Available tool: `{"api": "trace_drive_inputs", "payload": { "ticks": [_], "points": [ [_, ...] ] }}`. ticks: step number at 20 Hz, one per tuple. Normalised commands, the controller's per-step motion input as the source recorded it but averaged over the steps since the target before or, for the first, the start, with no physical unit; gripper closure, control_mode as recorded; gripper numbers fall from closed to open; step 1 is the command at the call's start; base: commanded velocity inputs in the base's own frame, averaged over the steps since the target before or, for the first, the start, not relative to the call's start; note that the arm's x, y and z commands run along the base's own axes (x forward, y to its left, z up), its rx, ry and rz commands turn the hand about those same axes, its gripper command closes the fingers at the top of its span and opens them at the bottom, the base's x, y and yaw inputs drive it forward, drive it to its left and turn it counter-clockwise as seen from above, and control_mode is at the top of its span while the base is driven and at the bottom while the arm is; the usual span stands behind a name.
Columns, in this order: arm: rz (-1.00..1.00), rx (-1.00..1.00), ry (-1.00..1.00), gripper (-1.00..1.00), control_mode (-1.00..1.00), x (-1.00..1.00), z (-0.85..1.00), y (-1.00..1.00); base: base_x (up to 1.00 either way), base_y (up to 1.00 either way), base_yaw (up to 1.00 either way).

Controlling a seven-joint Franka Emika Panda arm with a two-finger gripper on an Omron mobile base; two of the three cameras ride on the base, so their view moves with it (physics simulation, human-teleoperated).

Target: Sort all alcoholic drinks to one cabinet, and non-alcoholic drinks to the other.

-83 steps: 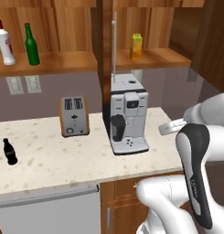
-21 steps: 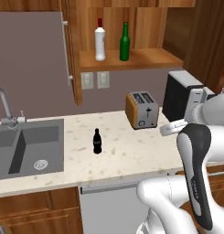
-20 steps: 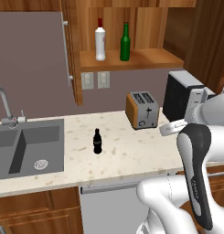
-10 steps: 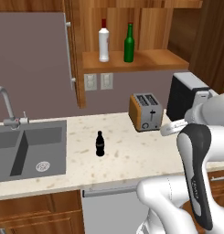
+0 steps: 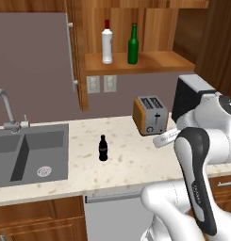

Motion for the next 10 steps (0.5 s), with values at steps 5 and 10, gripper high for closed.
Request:
{"api": "trace_drive_inputs", "payload": {
  "ticks": [5, 10],
  "points": [
    [0.31, 0.00, 0.06, -1.00, -1.00, 0.42, -0.48, 0.57, 0.00, 0.00, 0.00],
    [0.13, 0.00, 0.06, -1.00, -1.00, 0.44, -0.45, 0.67, 0.00, 0.00, 0.00]
  ]
}}
